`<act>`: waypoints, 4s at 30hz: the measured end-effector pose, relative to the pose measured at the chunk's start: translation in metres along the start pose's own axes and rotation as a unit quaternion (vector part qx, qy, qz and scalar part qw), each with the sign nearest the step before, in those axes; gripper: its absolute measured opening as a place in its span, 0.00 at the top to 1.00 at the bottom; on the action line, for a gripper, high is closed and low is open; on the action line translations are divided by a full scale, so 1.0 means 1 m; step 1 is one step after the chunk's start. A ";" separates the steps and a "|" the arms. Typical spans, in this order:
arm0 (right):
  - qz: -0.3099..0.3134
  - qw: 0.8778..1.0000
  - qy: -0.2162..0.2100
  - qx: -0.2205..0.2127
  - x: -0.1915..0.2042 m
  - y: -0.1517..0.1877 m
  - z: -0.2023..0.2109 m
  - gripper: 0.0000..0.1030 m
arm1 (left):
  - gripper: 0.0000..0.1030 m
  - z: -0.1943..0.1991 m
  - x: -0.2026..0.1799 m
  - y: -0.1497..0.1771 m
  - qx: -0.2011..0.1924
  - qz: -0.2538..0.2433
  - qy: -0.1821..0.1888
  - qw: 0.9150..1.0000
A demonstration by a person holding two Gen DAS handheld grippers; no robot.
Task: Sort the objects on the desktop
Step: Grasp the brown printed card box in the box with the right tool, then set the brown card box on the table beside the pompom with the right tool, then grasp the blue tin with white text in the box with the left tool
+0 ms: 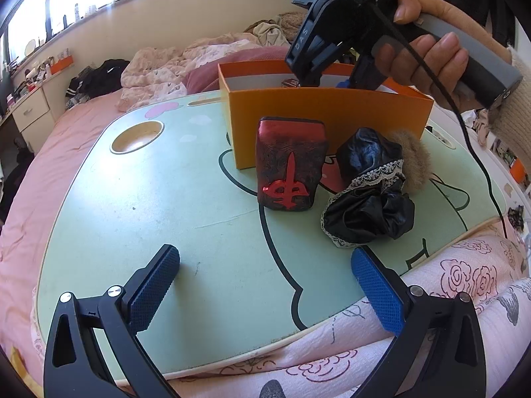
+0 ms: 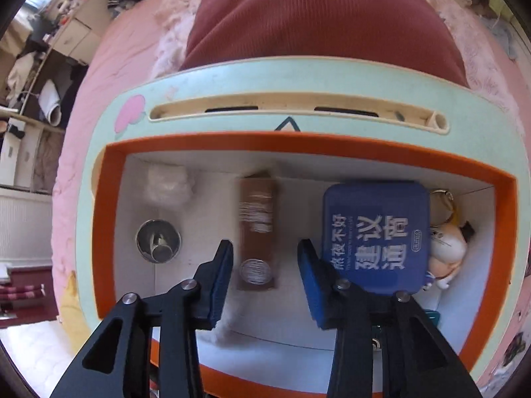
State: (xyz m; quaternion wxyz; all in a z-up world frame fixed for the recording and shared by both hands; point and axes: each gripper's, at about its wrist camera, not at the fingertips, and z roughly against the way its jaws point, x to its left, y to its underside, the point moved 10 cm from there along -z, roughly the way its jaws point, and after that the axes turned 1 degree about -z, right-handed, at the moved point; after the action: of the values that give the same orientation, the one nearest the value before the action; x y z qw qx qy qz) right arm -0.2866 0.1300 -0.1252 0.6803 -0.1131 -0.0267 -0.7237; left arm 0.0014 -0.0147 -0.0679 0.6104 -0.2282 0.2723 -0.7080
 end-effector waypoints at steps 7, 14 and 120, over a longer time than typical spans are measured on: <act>0.024 0.997 0.059 -0.037 0.000 -0.004 0.004 0.82 | 0.00 -0.002 0.000 -0.001 -0.002 0.000 0.001 1.000; 0.031 0.991 -0.019 -0.130 0.003 0.013 0.073 0.82 | 0.00 -0.004 0.000 -0.001 -0.002 0.000 0.001 1.000; 0.068 0.964 0.082 -0.242 -0.055 0.177 0.039 0.01 | 0.35 -0.088 -0.062 -0.184 0.134 0.018 0.079 0.988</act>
State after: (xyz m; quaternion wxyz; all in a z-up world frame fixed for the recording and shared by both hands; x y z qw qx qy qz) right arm -0.1034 0.1784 -0.1190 0.6800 -0.2164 0.2129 -0.6674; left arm -0.1828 0.0759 -0.0107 0.6243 -0.0830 0.2264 -0.7430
